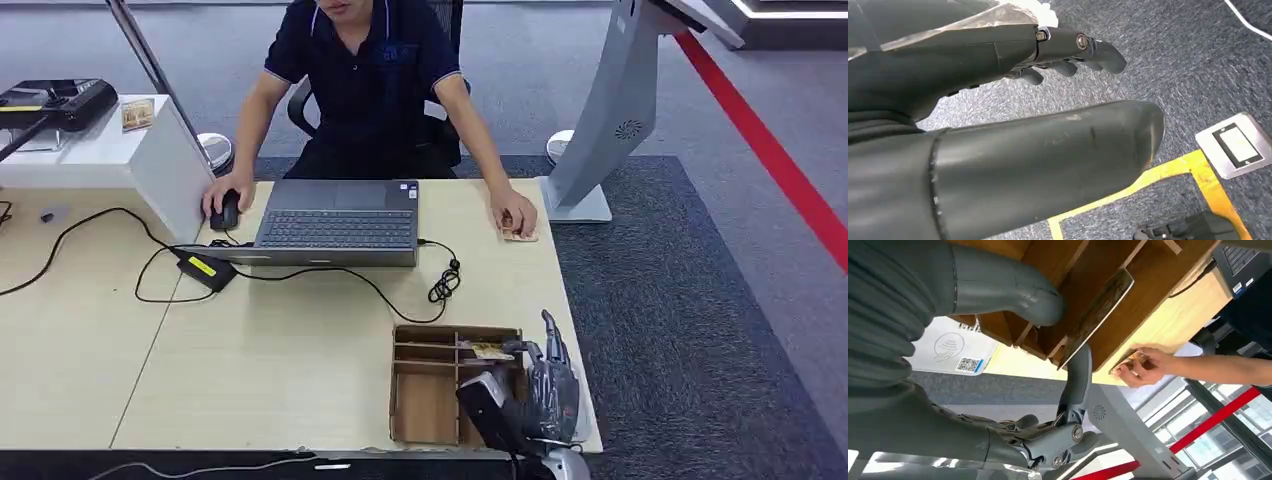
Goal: Pass the card to the sensor for recognition and then transmit it.
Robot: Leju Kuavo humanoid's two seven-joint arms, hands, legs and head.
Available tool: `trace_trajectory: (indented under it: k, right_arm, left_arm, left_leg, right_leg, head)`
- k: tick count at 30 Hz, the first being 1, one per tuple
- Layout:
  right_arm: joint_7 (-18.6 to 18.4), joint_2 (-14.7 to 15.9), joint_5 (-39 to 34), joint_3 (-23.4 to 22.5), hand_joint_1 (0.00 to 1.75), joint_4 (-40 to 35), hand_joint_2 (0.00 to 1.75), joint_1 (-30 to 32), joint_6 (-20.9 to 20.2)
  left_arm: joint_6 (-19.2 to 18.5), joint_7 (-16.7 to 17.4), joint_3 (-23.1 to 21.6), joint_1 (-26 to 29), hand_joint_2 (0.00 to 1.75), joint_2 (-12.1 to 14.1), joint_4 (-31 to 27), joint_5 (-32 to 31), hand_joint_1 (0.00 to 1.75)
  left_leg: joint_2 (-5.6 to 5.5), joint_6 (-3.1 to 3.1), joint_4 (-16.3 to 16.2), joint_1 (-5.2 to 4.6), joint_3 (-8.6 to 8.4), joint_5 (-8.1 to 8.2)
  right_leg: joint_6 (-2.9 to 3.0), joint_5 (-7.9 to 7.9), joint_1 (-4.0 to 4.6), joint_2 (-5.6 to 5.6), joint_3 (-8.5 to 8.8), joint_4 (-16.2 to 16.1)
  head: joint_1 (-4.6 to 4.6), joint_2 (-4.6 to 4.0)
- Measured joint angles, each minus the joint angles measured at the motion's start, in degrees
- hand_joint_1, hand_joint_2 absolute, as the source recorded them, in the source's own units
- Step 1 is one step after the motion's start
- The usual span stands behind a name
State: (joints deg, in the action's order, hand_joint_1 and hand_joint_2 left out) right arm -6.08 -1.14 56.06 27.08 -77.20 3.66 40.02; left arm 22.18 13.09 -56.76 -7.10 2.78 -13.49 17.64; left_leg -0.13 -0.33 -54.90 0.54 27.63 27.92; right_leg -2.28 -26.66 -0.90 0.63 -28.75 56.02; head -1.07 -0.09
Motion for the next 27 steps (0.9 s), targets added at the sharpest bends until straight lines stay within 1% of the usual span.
trace_trajectory:
  k: [4,6,8,10,15,17,19,23,27]
  right_arm:
    - [0.1,0.0,0.0,0.0,0.93,0.0,1.75,0.0,0.0]
    - [0.1,0.0,0.0,0.0,0.96,0.0,1.75,0.0,0.0]
    - [0.1,0.0,0.0,0.0,0.93,0.0,1.75,0.0,0.0]
    - [0.1,0.0,0.0,0.0,0.96,0.0,1.75,0.0,0.0]
    - [0.1,0.0,0.0,0.0,0.94,0.0,1.75,0.0,0.0]
    - [0.2,0.0,-0.2,0.0,0.87,0.0,1.75,0.0,0.0]
    - [0.4,0.0,-0.4,0.0,0.89,0.0,1.75,0.0,0.0]
    - [0.6,-0.3,-0.6,0.1,0.82,0.0,1.75,0.0,0.0]
    - [0.8,-0.7,-0.8,0.3,0.87,0.0,1.75,-0.2,0.0]
  left_arm:
    - [0.0,0.0,0.0,0.0,0.00,0.0,0.0,0.0,0.00]
    - [0.0,0.0,0.0,0.0,0.00,0.0,0.0,0.0,0.00]
    - [0.0,0.0,0.0,0.0,0.00,0.0,0.0,0.0,0.00]
    - [0.0,0.0,0.0,0.0,0.00,0.0,0.0,0.0,0.00]
    - [0.0,0.0,0.0,0.0,0.00,0.0,0.0,0.0,0.00]
    - [0.0,0.0,0.0,0.0,0.00,0.0,0.0,0.0,0.00]
    - [0.0,0.0,0.0,0.0,0.00,0.0,0.0,0.0,0.00]
    - [0.0,0.0,0.0,0.0,0.00,0.0,0.0,0.0,0.00]
    - [0.0,0.0,0.0,0.0,0.00,0.0,0.0,0.0,0.00]
  left_leg:
    - [0.00,0.00,0.0,0.00,0.00,0.00]
    - [0.00,0.00,0.0,0.00,0.00,0.00]
    - [0.00,0.00,0.0,0.00,0.00,0.00]
    - [0.00,0.00,0.0,0.00,0.00,0.00]
    - [0.00,0.00,0.0,0.00,0.00,0.00]
    - [0.00,0.00,0.0,0.00,0.00,0.00]
    - [0.00,0.00,0.0,0.00,0.00,0.00]
    - [0.00,0.00,0.0,0.00,0.00,0.00]
    - [0.00,0.00,0.0,0.00,0.00,0.00]
  right_leg:
    - [0.00,0.00,0.00,0.00,0.00,0.0]
    - [0.00,0.00,0.00,0.00,0.00,0.0]
    - [0.00,0.00,0.00,0.00,0.00,0.0]
    - [0.00,0.00,0.00,0.00,0.00,0.0]
    - [0.00,0.00,0.00,0.00,0.00,0.0]
    - [0.00,0.00,0.00,0.00,0.00,0.0]
    - [0.00,0.00,0.00,0.00,0.00,0.0]
    - [0.00,0.00,0.00,0.00,0.01,0.0]
    - [0.00,0.00,0.00,0.00,0.01,0.0]
  head:
    - [0.00,0.00]
    - [0.00,0.00]
    - [0.00,0.00]
    - [0.00,0.00]
    - [0.00,0.00]
    - [0.00,0.00]
    - [0.00,0.00]
    - [0.00,0.00]
    - [0.00,0.00]
